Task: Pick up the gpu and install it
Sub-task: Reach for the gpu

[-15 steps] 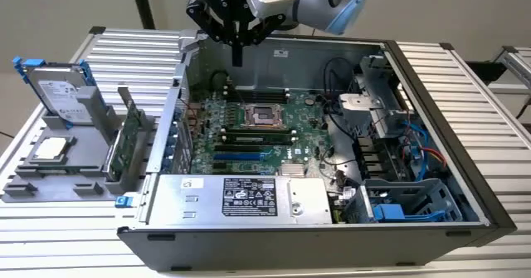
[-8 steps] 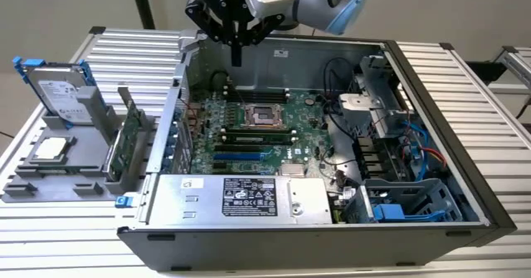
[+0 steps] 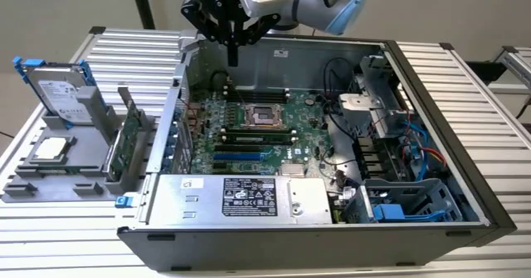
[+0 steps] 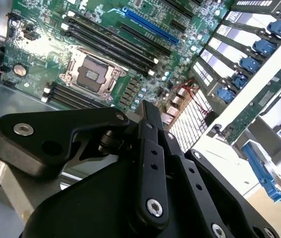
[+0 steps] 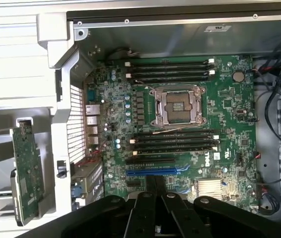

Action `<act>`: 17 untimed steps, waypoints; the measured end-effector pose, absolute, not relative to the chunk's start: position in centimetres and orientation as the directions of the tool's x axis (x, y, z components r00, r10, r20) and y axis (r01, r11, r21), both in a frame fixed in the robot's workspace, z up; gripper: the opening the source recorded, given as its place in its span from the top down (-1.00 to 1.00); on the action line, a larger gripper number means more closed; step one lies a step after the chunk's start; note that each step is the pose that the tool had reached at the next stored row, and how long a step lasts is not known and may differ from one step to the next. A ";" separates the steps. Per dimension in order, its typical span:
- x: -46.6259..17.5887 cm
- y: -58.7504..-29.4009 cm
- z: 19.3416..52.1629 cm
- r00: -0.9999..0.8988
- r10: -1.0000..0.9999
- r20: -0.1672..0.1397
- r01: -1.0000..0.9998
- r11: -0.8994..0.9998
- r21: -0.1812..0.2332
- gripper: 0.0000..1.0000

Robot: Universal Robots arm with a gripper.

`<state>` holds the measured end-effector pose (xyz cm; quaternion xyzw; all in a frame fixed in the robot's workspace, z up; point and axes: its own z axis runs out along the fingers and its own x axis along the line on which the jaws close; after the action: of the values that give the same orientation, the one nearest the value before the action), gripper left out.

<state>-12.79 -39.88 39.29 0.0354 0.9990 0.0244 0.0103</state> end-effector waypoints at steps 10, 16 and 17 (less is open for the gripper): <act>-13.5 -39.9 39.3 -0.997 0.071 -0.019 0.070 0.996 0.049 1.00; -14.0 -39.9 39.3 -0.997 0.071 -0.019 0.070 0.996 0.049 1.00; -14.1 -39.9 39.3 -0.997 0.071 -0.019 0.070 0.996 0.049 1.00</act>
<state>-14.05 -39.88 39.29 0.0353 0.9990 0.0243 0.0103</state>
